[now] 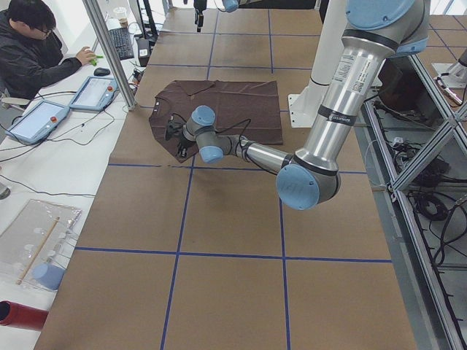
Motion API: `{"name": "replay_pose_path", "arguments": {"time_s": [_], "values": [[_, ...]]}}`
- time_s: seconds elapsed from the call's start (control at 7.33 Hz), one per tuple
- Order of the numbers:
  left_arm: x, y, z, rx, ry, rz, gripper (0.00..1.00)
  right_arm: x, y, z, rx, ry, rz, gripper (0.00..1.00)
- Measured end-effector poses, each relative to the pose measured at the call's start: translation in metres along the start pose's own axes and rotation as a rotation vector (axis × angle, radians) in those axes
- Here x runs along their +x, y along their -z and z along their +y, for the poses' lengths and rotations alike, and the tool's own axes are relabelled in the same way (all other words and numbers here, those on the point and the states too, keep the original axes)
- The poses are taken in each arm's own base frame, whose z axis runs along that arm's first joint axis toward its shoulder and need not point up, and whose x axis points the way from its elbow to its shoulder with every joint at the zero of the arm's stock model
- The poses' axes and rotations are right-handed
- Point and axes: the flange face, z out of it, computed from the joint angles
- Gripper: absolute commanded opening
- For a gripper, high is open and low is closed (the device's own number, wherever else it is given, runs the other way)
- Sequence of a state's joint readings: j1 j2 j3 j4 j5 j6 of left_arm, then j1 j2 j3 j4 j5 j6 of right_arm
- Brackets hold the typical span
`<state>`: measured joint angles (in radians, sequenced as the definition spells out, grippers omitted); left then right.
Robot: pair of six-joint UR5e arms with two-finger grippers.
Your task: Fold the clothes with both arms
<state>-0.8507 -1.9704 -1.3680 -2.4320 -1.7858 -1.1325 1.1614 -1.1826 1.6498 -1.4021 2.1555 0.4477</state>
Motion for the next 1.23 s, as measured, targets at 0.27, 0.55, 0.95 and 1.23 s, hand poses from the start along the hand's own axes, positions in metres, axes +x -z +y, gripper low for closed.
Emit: {"name": "replay_pose_path", "arguments": {"time_s": [0.27,0.55,0.95,1.23], "values": [[0.010,-0.033,0.009,0.022,0.014,-0.053,0.50,0.001,0.000,0.000,0.000,0.001,0.001,1.00],[0.009,-0.047,0.011,0.022,0.010,-0.077,0.50,0.001,0.000,0.000,0.001,0.002,0.001,1.00],[0.009,-0.051,0.015,0.016,-0.010,-0.086,0.50,0.001,-0.001,-0.001,-0.001,0.000,0.005,1.00],[0.007,-0.052,0.016,0.013,-0.027,-0.088,0.50,0.002,-0.002,-0.001,-0.002,-0.001,0.006,1.00]]}}
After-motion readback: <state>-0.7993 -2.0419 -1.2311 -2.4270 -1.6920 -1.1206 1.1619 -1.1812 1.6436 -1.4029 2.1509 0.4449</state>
